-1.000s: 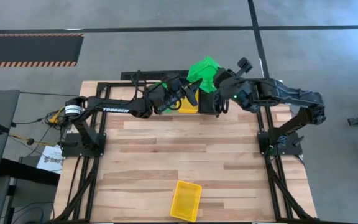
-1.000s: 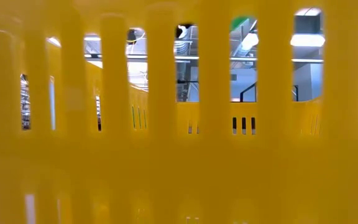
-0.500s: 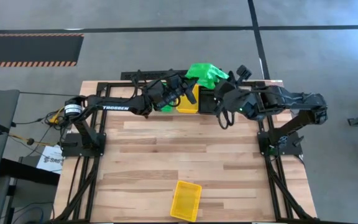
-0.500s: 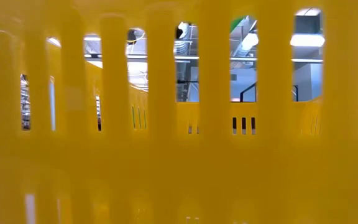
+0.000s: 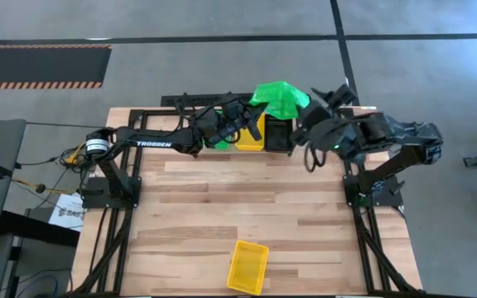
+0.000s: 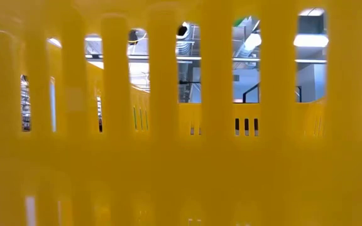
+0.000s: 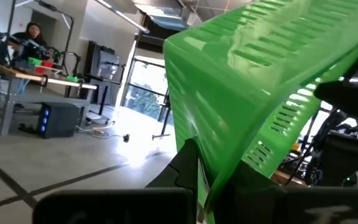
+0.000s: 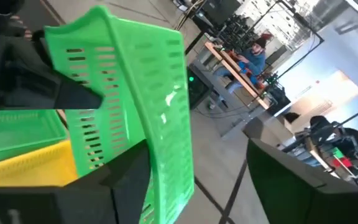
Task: Stack baskets on shelf by color
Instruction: Stack the green bin on the top of the other green bins on the shelf
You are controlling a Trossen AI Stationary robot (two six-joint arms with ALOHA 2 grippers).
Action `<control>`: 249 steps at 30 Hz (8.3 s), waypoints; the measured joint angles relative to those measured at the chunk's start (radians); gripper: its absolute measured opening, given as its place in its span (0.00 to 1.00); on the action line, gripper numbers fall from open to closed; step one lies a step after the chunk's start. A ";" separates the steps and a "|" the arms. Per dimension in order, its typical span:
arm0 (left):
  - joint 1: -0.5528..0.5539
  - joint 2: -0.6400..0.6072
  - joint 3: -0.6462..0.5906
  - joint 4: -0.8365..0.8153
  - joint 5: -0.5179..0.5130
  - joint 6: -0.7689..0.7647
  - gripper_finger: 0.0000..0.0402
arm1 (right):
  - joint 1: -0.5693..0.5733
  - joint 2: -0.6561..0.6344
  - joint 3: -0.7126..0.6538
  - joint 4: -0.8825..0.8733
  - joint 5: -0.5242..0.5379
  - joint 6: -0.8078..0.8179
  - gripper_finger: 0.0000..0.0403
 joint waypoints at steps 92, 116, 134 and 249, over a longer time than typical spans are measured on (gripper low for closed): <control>0.514 0.330 0.857 -2.277 0.559 -0.110 0.00 | -0.258 -0.028 -0.255 -0.454 -0.742 0.655 0.01; 0.518 0.428 0.856 -2.279 0.506 -0.133 0.00 | -0.241 -0.028 -0.254 -0.450 -0.743 0.634 0.01; 0.522 0.454 0.857 -2.267 0.412 -0.024 0.05 | -0.225 -0.029 -0.254 -0.449 -0.743 0.635 0.02; -0.114 0.354 0.416 -2.283 0.021 -0.031 0.00 | -0.273 -0.046 -0.254 -0.466 -0.742 0.494 0.02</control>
